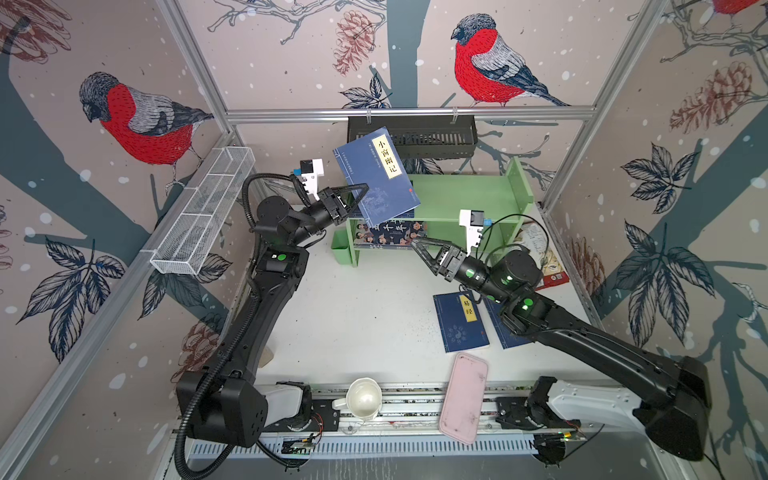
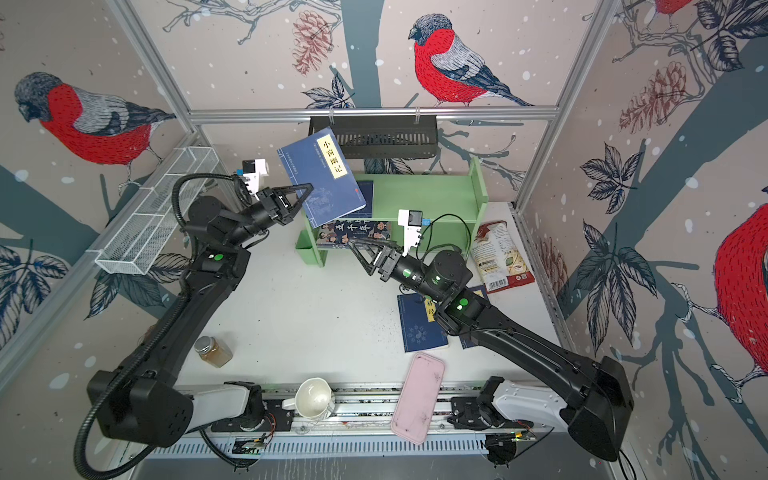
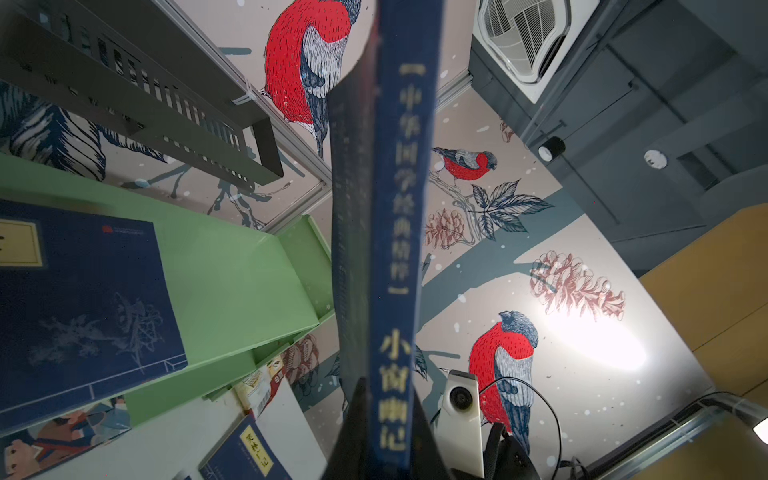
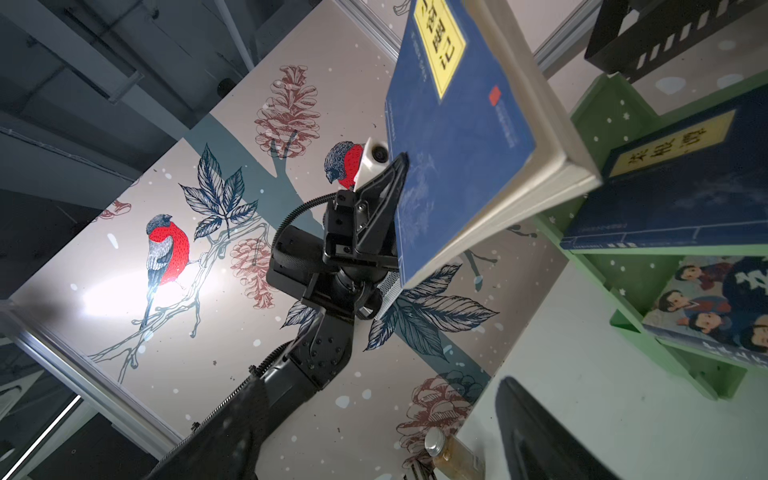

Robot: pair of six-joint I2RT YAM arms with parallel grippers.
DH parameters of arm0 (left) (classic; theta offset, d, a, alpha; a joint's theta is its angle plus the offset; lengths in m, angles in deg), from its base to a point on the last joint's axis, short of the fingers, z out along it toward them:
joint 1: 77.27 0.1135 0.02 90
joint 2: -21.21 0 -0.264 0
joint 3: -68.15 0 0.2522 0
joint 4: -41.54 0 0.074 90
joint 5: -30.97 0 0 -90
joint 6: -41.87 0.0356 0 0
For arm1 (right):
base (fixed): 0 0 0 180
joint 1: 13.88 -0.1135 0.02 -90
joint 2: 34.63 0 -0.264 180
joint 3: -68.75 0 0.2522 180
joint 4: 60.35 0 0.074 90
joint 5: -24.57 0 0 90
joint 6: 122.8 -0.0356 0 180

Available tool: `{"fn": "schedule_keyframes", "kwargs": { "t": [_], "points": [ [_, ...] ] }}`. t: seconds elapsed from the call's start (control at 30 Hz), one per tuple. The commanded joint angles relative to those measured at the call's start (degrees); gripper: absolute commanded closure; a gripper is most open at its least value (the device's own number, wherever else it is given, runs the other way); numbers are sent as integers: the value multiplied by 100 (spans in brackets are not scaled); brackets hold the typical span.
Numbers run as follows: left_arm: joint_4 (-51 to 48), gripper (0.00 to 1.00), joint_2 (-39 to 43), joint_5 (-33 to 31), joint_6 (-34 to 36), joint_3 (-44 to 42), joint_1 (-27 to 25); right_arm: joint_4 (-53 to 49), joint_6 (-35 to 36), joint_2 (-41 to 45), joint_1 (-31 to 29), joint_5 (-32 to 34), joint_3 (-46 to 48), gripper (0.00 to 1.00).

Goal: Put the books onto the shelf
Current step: 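Raise the upright book toward the shelf with the left gripper while the right gripper follows, then lower the book onto the shelf's top tier with both grippers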

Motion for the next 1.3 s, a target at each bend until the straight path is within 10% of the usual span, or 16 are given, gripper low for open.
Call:
{"fn": "schedule_keyframes", "kwargs": {
  "t": [0.0,0.67,1.0,1.1,1.27],
  "points": [
    [1183,100,-11,-78,-842,-147,8,605,-73,-316,-43,72,-266,13],
    [2120,100,-128,-258,-1858,-633,-159,1113,-107,-1975,77,101,-1488,21],
    [1709,100,91,-434,-1460,-882,-159,1272,-228,-2399,341,-302,-1854,63],
    [1497,83,157,-504,-1309,-1047,-159,1163,-161,-2390,449,-374,-1838,96],
    [1373,48,204,-527,-1143,-1326,-1,903,-195,-2258,791,-869,-1696,98]
  ]
}}
